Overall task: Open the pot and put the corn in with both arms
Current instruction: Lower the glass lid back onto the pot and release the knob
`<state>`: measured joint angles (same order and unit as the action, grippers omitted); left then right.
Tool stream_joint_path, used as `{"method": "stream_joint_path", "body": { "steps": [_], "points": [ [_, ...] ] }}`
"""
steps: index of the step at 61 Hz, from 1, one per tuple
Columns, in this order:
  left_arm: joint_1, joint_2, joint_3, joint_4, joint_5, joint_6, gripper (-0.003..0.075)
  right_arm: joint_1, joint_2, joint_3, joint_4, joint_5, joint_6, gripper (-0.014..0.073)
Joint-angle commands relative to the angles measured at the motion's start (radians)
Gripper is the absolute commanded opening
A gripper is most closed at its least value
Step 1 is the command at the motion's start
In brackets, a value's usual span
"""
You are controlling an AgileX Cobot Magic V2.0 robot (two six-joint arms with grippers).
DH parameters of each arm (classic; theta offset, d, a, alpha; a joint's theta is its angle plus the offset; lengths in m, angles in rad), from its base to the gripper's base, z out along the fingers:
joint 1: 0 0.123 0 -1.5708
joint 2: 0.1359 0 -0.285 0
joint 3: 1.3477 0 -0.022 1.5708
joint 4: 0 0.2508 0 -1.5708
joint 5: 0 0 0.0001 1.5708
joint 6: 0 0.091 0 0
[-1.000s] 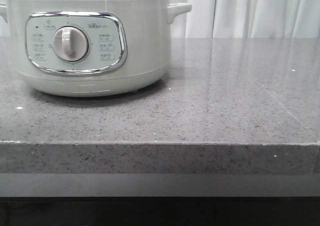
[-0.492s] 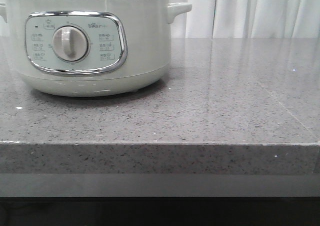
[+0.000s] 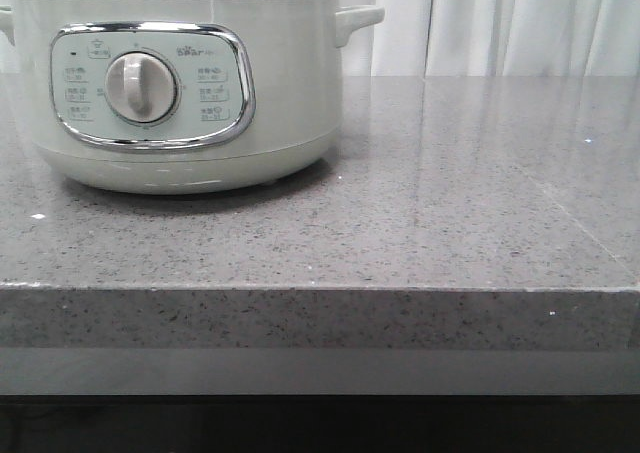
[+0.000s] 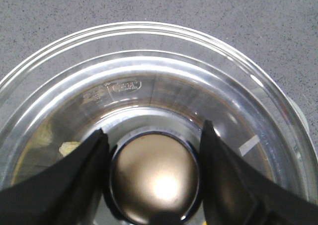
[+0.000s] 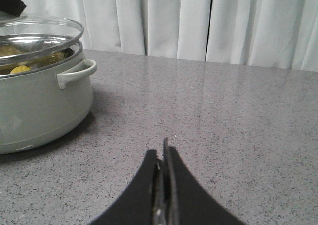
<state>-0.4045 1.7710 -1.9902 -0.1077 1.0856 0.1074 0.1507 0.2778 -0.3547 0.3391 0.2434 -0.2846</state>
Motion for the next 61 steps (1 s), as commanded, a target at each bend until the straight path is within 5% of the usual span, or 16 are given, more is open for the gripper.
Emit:
{"method": "stream_joint_path", "body": {
  "steps": [1, 49, 61],
  "points": [
    [-0.005, -0.058, -0.049, -0.011, -0.085, -0.001, 0.0228, -0.004, 0.007, -0.026, 0.006, -0.088, -0.012, -0.0066],
    [-0.005, -0.058, 0.027, -0.009, -0.087, -0.001, 0.0232, -0.004, 0.007, -0.026, 0.006, -0.089, -0.012, -0.0066],
    [-0.005, -0.058, 0.027, -0.009, -0.085, -0.001, 0.0375, -0.004, 0.007, -0.026, 0.006, -0.089, -0.012, -0.0066]
  ]
}}
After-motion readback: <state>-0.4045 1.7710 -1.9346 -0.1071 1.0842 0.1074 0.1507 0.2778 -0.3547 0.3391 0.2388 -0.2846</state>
